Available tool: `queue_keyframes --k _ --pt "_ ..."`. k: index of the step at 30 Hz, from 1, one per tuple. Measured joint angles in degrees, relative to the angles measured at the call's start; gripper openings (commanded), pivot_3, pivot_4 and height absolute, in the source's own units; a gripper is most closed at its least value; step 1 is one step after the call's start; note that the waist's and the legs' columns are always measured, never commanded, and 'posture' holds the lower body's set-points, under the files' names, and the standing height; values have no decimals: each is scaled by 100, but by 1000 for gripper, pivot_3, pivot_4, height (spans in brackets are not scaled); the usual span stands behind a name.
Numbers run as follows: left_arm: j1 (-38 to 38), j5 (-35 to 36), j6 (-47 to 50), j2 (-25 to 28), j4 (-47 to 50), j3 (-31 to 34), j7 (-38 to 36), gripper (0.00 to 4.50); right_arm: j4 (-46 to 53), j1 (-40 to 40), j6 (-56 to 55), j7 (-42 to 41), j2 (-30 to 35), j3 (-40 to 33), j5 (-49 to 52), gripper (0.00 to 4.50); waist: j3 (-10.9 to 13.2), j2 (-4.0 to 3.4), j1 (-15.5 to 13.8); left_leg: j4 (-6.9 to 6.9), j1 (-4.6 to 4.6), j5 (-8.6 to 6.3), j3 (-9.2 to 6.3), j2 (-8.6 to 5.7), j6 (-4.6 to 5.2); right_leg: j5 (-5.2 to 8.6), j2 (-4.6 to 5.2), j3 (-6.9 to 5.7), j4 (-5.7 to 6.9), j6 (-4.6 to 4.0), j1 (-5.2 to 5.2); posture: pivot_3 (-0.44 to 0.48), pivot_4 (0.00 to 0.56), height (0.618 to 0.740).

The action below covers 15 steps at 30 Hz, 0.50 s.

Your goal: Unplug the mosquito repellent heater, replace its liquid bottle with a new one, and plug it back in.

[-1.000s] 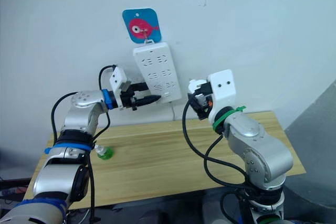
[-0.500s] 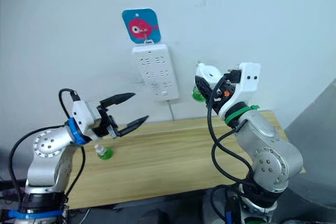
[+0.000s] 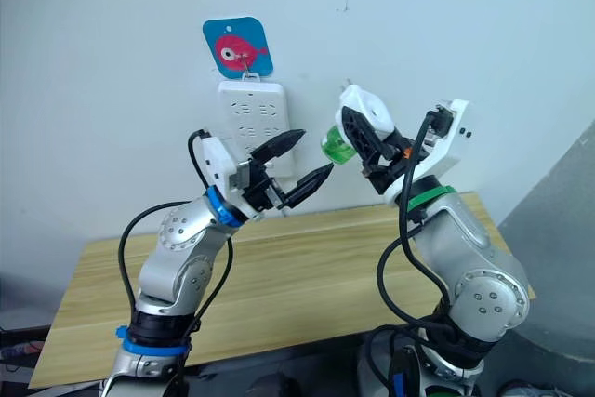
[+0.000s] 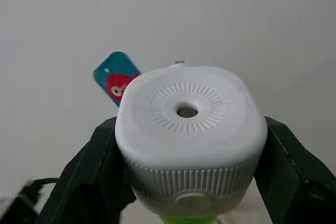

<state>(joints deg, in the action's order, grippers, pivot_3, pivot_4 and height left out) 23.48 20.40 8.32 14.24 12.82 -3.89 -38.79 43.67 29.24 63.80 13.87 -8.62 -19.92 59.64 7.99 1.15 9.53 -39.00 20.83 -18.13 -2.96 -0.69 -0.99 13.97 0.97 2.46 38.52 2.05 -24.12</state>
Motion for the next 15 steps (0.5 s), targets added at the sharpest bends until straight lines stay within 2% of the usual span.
queue_keyframes --k 7,15 --pt "240 -32 -196 -169 -375 -166 -130 3926 -90 -324 -564 604 4 541 762 2951 0 0 20 -4 1 0 5 -1 0 1 -5 6 -2 2 0 -207 118 730" --pt "337 27 -253 -106 -370 -120 -218 3926 -141 -484 -1141 1003 532 859 1263 2951 0 -1 19 -4 2 0 5 3 0 2 -36 9 -4 3 0 -204 120 730"
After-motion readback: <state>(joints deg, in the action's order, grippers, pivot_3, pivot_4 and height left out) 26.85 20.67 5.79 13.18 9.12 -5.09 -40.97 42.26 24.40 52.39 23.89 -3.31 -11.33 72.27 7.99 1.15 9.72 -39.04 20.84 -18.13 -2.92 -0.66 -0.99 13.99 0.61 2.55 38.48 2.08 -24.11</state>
